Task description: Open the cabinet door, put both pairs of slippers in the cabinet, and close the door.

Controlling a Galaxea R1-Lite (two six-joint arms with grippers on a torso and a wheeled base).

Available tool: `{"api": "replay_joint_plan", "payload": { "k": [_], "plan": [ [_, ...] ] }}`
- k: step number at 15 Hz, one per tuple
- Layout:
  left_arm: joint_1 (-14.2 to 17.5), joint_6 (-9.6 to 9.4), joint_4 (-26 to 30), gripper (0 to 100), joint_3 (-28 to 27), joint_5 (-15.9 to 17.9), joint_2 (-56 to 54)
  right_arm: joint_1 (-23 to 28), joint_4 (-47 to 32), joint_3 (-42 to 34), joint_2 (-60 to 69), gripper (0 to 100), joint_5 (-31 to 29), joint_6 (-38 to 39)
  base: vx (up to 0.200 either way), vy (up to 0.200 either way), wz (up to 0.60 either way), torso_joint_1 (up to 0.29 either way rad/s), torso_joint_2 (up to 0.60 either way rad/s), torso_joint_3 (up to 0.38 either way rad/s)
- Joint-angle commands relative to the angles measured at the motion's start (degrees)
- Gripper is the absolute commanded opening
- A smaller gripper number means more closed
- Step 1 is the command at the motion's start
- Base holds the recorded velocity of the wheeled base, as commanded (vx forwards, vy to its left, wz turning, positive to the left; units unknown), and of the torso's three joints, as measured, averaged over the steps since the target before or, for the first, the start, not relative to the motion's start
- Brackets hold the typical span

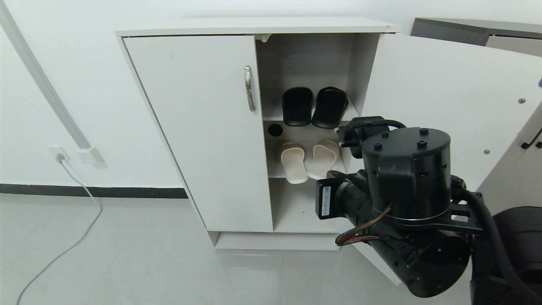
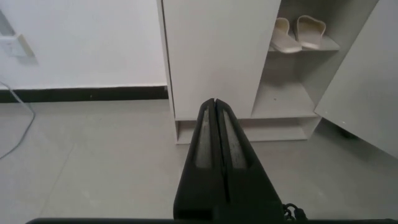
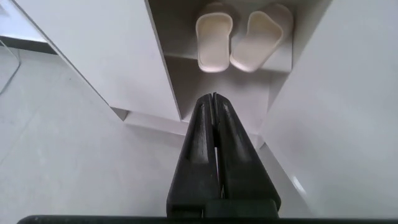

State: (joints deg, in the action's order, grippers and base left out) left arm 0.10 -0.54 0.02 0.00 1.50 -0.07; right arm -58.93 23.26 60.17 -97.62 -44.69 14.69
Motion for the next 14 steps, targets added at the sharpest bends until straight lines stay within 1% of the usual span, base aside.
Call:
{"api": "replay_joint_plan", "payload": {
  "k": [1,4,14],
  "plan": [
    [0.0,0.01,0.0,0,0.0,0.0,0.1,0.5,0.7,-0.8,-0.5,0,0.0,-0.6,0.0,0.0,0.0,0.0,0.0,0.0],
    [0.0,0.01,0.0,0,0.0,0.0,0.1,1.1,2.1,-1.8,-0.5,0,0.0,-1.5,0.0,0.0,0.0,0.0,0.0,0.0],
    [0.0,0.1,0.0,0,0.0,0.0,0.1,1.4,2.1,-2.3,-0.5,0,0.2,-1.6,0.0,0.0,0.0,0.0,0.0,0.0]
  ]
}}
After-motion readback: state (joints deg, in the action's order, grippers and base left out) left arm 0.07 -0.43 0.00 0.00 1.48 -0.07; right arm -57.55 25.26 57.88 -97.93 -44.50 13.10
